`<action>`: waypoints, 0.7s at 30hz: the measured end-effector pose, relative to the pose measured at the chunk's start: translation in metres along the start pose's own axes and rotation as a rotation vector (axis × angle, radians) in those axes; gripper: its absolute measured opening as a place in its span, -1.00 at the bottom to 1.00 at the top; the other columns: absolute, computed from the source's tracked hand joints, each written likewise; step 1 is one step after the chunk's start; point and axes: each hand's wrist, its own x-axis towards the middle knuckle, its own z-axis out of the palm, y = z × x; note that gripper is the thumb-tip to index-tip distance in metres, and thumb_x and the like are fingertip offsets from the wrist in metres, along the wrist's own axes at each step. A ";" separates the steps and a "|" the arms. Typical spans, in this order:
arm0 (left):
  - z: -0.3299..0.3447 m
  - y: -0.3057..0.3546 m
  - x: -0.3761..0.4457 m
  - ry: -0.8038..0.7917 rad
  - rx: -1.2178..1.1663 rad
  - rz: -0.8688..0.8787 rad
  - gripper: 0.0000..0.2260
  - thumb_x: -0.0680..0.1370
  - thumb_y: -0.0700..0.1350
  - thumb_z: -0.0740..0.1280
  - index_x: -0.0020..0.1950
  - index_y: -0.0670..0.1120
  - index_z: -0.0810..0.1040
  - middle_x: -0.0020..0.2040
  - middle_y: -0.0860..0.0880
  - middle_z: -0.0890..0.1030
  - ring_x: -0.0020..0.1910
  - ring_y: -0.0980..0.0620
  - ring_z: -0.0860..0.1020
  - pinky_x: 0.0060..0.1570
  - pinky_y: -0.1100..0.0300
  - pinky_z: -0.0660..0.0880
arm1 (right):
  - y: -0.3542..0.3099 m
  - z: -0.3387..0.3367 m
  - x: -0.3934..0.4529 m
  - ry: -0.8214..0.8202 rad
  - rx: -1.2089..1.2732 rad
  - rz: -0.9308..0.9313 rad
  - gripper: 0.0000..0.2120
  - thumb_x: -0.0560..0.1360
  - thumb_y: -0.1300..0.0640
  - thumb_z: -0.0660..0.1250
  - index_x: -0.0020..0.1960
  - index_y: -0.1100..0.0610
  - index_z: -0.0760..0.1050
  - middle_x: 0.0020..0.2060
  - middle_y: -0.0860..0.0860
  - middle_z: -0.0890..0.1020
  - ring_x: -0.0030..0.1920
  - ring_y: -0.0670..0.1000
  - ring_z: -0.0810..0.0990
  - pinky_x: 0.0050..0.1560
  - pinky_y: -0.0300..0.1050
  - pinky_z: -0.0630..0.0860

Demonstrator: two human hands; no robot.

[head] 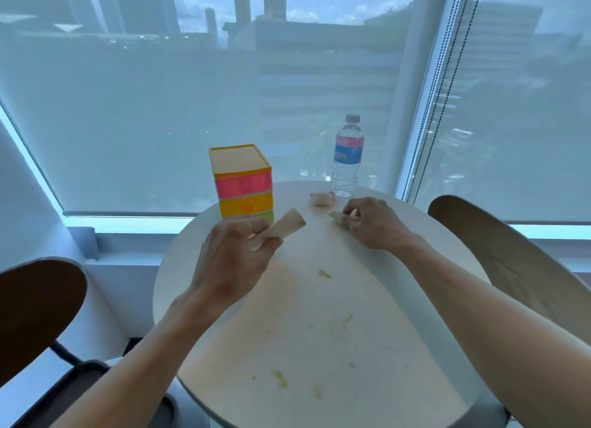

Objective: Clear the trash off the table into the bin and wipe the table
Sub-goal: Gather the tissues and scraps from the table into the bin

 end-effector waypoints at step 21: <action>0.030 0.175 -0.086 -0.021 -0.456 -0.170 -0.85 0.46 -0.15 0.47 -0.28 0.06 0.64 -0.43 0.17 0.59 -0.45 0.23 0.44 -0.42 0.40 0.32 | 0.077 -0.088 -0.195 0.106 0.632 0.014 -0.55 0.42 -0.39 0.31 -0.06 -0.02 0.62 -0.16 -0.01 0.70 -0.08 0.01 0.67 0.04 -0.02 0.59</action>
